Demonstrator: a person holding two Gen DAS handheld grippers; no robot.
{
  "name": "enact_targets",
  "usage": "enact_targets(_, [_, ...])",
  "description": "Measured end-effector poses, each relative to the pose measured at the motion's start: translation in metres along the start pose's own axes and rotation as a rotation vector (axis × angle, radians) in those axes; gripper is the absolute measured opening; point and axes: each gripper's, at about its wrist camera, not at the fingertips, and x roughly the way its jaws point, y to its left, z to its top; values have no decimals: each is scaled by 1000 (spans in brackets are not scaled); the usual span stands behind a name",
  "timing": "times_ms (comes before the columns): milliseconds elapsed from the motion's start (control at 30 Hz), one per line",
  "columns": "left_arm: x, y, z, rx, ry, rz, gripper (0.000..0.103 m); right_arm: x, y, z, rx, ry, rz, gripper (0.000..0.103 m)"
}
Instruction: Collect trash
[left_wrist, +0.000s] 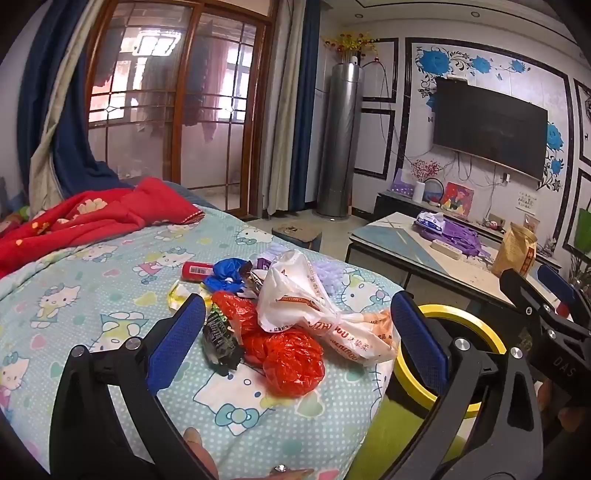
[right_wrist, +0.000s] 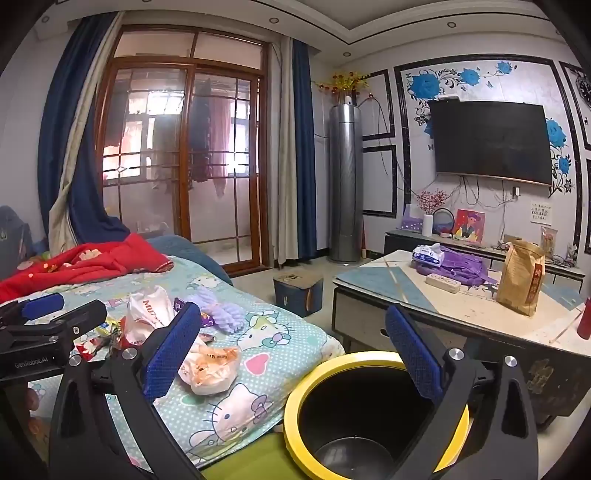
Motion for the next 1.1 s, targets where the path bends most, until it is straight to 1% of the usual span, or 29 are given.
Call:
enact_targets(200, [0, 0, 0, -1, -11, -7, 92, -2, 3, -1, 7, 0, -1, 97])
enact_targets(267, [-1, 0, 0, 0, -13, -4, 92, 0, -3, 0, 32, 13, 7, 97])
enact_targets(800, [0, -4, 3, 2, -18, -7, 92, 0, -5, 2, 27, 12, 8, 97])
enact_targets(1100, [-2, -7, 3, 2, -20, -7, 92, 6, -3, -3, 32, 19, 8, 97])
